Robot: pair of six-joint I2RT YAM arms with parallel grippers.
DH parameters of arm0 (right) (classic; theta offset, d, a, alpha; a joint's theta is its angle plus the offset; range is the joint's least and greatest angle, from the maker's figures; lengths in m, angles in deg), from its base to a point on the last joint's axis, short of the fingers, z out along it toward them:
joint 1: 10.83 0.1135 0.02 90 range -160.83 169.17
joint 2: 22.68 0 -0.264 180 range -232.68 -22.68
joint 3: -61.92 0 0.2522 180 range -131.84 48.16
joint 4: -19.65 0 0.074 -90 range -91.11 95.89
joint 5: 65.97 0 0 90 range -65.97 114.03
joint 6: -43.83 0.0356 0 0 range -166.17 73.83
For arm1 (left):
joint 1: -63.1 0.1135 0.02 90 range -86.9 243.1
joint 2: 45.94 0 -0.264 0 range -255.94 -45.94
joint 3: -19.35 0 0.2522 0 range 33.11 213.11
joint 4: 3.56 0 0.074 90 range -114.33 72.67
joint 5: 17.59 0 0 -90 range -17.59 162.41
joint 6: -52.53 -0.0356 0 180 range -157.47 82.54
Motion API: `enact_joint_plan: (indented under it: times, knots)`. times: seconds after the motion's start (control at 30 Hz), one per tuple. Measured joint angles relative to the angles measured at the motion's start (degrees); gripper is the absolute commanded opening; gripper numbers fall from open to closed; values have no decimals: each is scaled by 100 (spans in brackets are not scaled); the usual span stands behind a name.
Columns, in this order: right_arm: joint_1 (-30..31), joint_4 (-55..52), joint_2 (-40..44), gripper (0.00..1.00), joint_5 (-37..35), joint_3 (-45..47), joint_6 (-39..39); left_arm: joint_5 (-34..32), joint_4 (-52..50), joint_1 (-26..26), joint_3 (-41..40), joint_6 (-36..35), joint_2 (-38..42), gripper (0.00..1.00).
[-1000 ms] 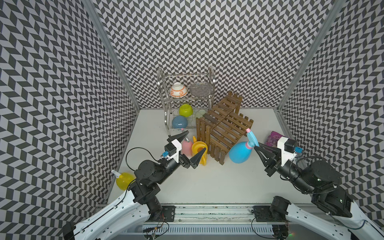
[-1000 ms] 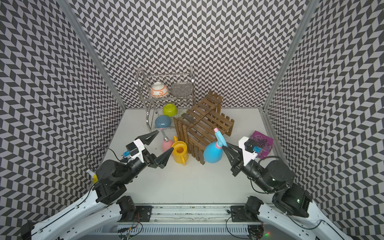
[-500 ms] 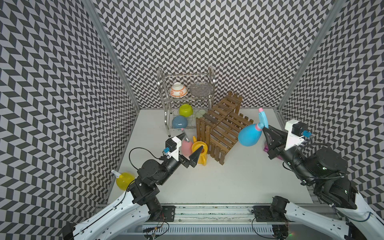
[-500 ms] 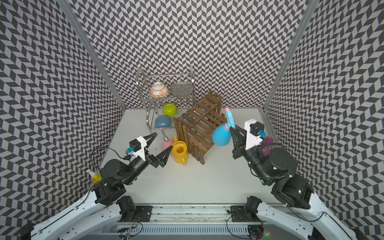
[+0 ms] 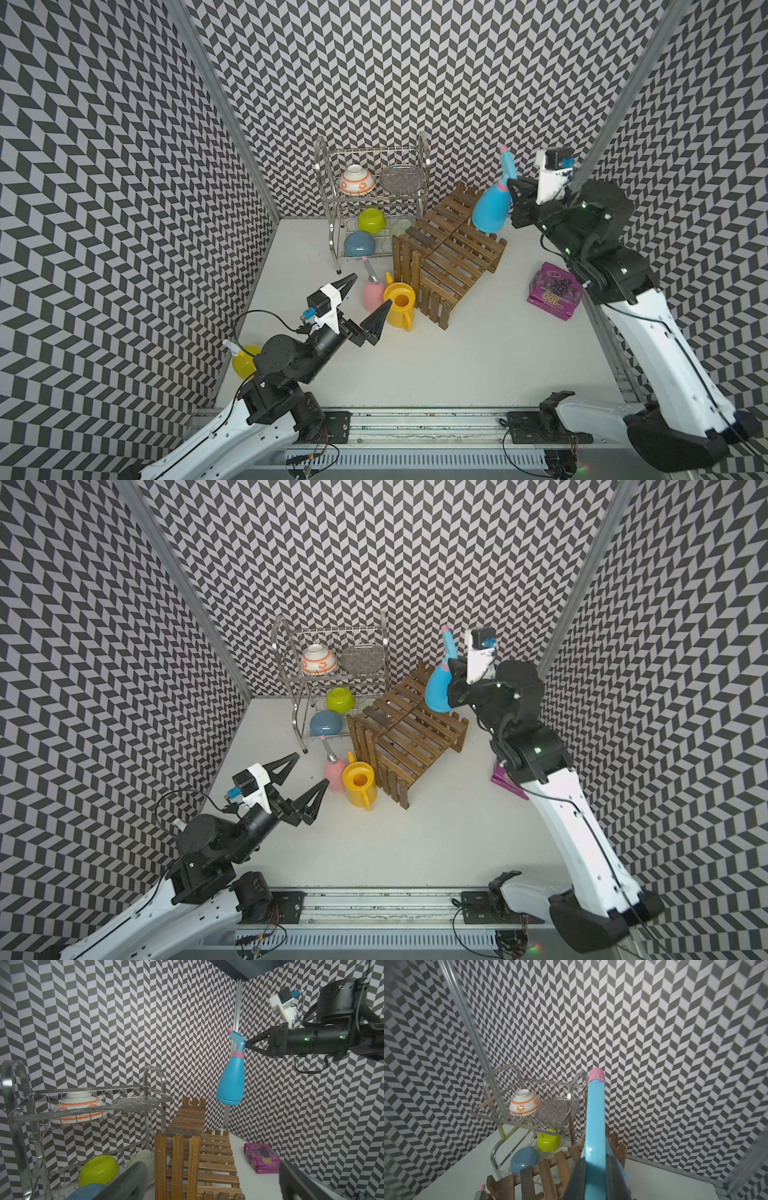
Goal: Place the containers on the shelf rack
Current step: 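Place the container on the shelf.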
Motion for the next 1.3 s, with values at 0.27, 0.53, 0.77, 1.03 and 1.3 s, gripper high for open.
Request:
enact_joint_plan:
  times: [0.27, 0.53, 0.77, 1.03, 1.3]
  knots:
    - [-57, -13, -1362, 0, 544, -1064, -63, -107, -212, 0, -50, -44, 208, 100]
    - [-256, -13, -2028, 3, 553, -1397, -269, -262, -264, 0, -50, -168, 236, 100]
    - [-350, 63, -2214, 9, 619, -1434, -308, -295, -256, 0, -50, -208, 57, 100]
    - [-350, 227, -2317, 8, 752, -1462, -332, -295, -249, 0, -50, -214, -125, 100]
    - [-350, 232, -2317, 20, 774, -1460, -339, -293, -203, 0, -50, -212, -129, 100]
